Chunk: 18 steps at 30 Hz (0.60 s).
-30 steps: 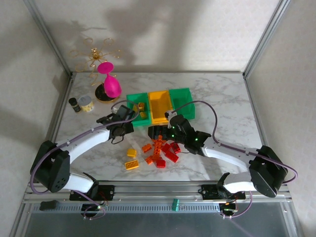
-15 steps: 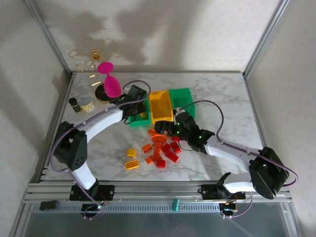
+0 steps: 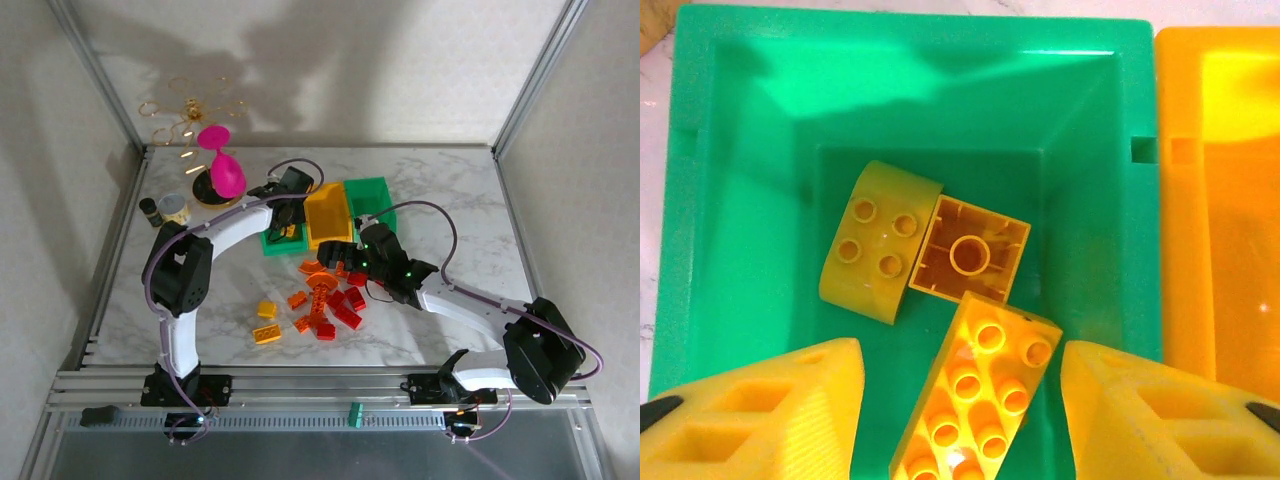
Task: Sort the legos into containers by color
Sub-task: Place the lego in the container.
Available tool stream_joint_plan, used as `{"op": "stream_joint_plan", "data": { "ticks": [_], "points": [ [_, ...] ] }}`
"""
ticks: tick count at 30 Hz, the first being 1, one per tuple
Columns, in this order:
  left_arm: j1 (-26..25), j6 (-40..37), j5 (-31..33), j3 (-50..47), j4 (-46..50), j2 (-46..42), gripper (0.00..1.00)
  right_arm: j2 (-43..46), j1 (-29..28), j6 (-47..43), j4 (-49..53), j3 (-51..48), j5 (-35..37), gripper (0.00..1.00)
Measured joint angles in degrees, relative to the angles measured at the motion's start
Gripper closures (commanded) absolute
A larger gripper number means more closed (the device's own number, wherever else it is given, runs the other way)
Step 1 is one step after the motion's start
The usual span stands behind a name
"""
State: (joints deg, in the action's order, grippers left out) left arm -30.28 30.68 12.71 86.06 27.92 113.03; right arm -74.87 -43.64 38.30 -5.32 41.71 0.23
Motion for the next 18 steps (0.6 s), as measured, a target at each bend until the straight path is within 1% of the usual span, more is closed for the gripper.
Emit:
{"op": "stream_joint_plan", "data": {
  "ticks": [3, 6, 12, 18],
  "points": [
    [-0.07, -0.31, 0.24, -0.70, 0.63, -1.01, 0.44, 0.00, 0.00, -1.18, 0.00, 0.02, -0.44, 0.01],
    [-0.50, -0.59, 0.20, -2.97, 1.05, -4.50, 0.43, 0.00, 0.00, -2.60, 0.09, 0.39, -1.22, 0.01],
    [-2.16, -0.66, 0.20, -9.60, 1.51, -15.21, 0.39, -0.02, -0.42, -4.90, 0.00, 0.87, -2.95, 0.01],
    [-5.40, 0.66, -0.13, -20.46, 2.38, -25.79, 0.37, -1.27, -3.76, -7.32, 0.07, 1.38, -3.30, 0.01]
  ]
}}
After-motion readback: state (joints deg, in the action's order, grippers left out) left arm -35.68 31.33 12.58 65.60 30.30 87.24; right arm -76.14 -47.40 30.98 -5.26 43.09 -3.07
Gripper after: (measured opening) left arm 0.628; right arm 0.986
